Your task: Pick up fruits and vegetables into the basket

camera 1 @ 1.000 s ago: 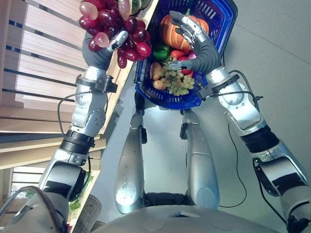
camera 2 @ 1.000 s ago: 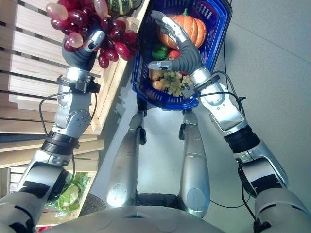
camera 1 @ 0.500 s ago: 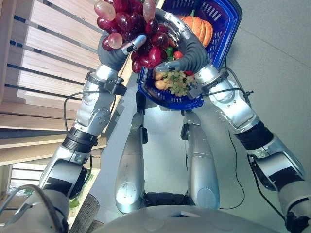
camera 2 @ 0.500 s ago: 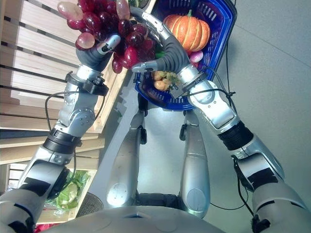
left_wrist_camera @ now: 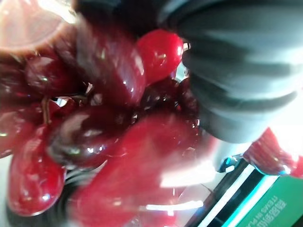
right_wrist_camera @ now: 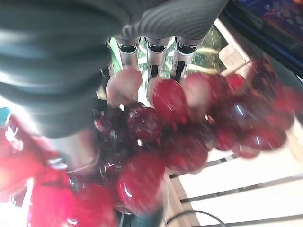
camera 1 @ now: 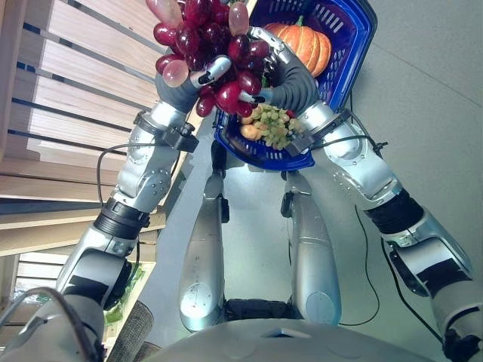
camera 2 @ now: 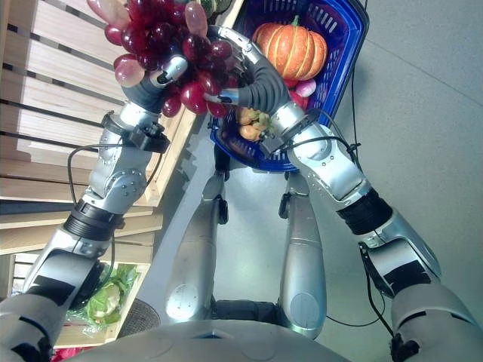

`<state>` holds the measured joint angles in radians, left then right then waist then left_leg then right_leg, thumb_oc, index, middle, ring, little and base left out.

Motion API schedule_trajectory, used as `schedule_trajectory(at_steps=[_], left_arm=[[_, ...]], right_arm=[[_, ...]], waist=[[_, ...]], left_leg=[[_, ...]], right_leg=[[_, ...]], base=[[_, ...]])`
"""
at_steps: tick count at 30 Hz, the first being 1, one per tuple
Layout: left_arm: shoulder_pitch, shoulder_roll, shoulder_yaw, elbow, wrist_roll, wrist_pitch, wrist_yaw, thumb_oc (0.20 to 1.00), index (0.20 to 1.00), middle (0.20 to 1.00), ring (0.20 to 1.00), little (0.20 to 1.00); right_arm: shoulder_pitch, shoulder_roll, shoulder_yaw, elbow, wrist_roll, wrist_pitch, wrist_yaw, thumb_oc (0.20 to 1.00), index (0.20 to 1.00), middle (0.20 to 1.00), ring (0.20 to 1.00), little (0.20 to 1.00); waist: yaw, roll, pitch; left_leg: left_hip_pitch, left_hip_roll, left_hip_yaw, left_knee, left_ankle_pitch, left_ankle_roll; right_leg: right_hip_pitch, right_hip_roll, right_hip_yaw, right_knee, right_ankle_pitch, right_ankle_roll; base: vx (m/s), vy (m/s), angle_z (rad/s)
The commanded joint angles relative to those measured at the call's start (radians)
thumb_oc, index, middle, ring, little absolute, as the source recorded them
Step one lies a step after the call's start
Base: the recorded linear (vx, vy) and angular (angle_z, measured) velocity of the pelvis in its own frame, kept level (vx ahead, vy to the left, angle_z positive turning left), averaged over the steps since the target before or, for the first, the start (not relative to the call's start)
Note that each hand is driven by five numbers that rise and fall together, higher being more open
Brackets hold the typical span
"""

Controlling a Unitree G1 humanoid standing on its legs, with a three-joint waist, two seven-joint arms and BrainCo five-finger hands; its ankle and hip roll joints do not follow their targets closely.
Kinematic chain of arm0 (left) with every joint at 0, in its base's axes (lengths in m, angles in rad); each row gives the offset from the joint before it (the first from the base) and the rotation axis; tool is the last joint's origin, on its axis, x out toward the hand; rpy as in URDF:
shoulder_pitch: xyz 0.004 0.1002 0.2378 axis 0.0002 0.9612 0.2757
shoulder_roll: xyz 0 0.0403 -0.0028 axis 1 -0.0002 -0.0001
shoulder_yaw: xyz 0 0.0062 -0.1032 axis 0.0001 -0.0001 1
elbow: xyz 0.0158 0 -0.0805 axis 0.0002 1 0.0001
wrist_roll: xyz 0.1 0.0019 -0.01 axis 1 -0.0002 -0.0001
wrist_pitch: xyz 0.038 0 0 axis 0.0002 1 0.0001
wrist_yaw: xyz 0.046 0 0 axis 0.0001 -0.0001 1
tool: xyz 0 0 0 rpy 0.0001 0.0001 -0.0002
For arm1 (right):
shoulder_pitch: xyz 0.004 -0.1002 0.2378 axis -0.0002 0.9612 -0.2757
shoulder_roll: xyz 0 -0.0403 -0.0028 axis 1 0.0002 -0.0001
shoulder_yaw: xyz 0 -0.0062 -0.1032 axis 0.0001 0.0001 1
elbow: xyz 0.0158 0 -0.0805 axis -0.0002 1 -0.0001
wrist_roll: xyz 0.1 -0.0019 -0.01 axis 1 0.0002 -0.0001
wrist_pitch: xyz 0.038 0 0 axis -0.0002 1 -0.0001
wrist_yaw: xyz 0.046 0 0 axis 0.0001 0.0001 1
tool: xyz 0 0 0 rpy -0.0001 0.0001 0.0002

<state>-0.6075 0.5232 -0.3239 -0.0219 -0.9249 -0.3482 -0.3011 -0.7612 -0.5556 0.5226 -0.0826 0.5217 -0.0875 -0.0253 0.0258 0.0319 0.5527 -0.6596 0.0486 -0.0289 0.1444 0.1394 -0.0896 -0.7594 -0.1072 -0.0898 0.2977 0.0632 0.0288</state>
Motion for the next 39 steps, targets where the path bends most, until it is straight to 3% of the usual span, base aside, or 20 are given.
schedule_trajectory(at_steps=[1,18,19,20,21,26,32,39], left_arm=[[-0.064,-0.002,-0.017,-0.173,-0.024,-0.050,-0.051,0.200,0.200,0.200,0.200,0.200],[-0.068,0.011,-0.035,-0.198,-0.008,-0.063,-0.059,0.200,0.200,0.200,0.200,0.200],[-0.069,0.013,-0.034,-0.198,-0.010,-0.066,-0.058,0.200,0.200,0.200,0.200,0.200],[-0.071,0.014,-0.034,-0.199,-0.009,-0.066,-0.055,0.200,0.200,0.200,0.200,0.200],[-0.072,0.016,-0.032,-0.201,-0.008,-0.068,-0.051,0.200,0.200,0.200,0.200,0.200],[-0.064,0.018,-0.023,-0.201,0.009,-0.101,-0.022,0.200,0.200,0.200,0.200,0.200],[-0.042,0.002,0.021,-0.197,0.026,-0.174,0.018,0.200,0.200,0.200,0.200,0.200],[-0.025,-0.025,0.072,-0.199,0.053,-0.187,0.059,0.200,0.200,0.200,0.200,0.200]], right_arm=[[-0.022,0.022,0.084,-0.090,0.024,-0.010,0.043,0.200,0.200,0.200,0.200,0.200],[-0.029,0.007,0.109,-0.098,0.046,0.026,0.063,0.200,0.200,0.200,0.200,0.200],[-0.029,0.004,0.109,-0.096,0.051,0.023,0.058,0.416,0.416,0.416,0.416,0.416],[-0.031,0.004,0.110,-0.095,0.054,0.022,0.052,0.906,0.906,0.906,0.906,0.906],[-0.030,0.005,0.108,-0.093,0.057,0.022,0.046,1.000,1.000,1.000,1.000,1.000],[-0.006,0.009,0.086,-0.094,0.060,-0.011,-0.006,1.000,1.000,1.000,1.000,1.000],[0.042,0.028,0.018,-0.090,0.038,-0.098,-0.096,1.000,1.000,1.000,1.000,1.000],[0.086,0.068,-0.045,-0.115,0.038,-0.133,-0.135,1.000,1.000,1.000,1.000,1.000]], waist=[[-0.002,-0.002,-0.033],[0.000,-0.007,-0.033],[0.000,-0.007,-0.033],[0.000,-0.007,-0.033],[0.001,-0.007,-0.033],[-0.003,-0.006,-0.033],[-0.008,-0.005,-0.033],[-0.013,-0.004,-0.033]], left_leg=[[0.008,-0.114,0.026,0.013,-0.070,0.074],[0.011,-0.114,0.023,0.002,-0.064,0.074],[0.012,-0.115,0.023,0.002,-0.064,0.074],[0.011,-0.115,0.023,0.002,-0.064,0.075],[0.012,-0.115,0.022,0.001,-0.064,0.074],[0.015,-0.116,0.023,0.001,-0.064,0.074],[0.017,-0.115,0.025,-0.002,-0.065,0.073],[0.020,-0.115,0.025,-0.003,-0.067,0.072]], right_leg=[[0.102,0.060,-0.065,-0.038,-0.076,0.014],[0.108,0.062,-0.068,-0.049,-0.070,0.012],[0.108,0.062,-0.068,-0.050,-0.070,0.012],[0.108,0.062,-0.068,-0.050,-0.070,0.011],[0.109,0.063,-0.067,-0.051,-0.070,0.012],[0.110,0.065,-0.063,-0.050,-0.071,0.011],[0.108,0.067,-0.059,-0.047,-0.074,0.010],[0.108,0.069,-0.054,-0.041,-0.079,0.009]], base=[[0.00,0.000,0.00],[0.00,0.000,0.00],[0.00,0.000,0.00],[0.00,0.000,0.00],[0.00,0.000,0.00],[0.00,0.000,0.00],[0.00,0.000,0.00],[0.00,0.000,0.00]])
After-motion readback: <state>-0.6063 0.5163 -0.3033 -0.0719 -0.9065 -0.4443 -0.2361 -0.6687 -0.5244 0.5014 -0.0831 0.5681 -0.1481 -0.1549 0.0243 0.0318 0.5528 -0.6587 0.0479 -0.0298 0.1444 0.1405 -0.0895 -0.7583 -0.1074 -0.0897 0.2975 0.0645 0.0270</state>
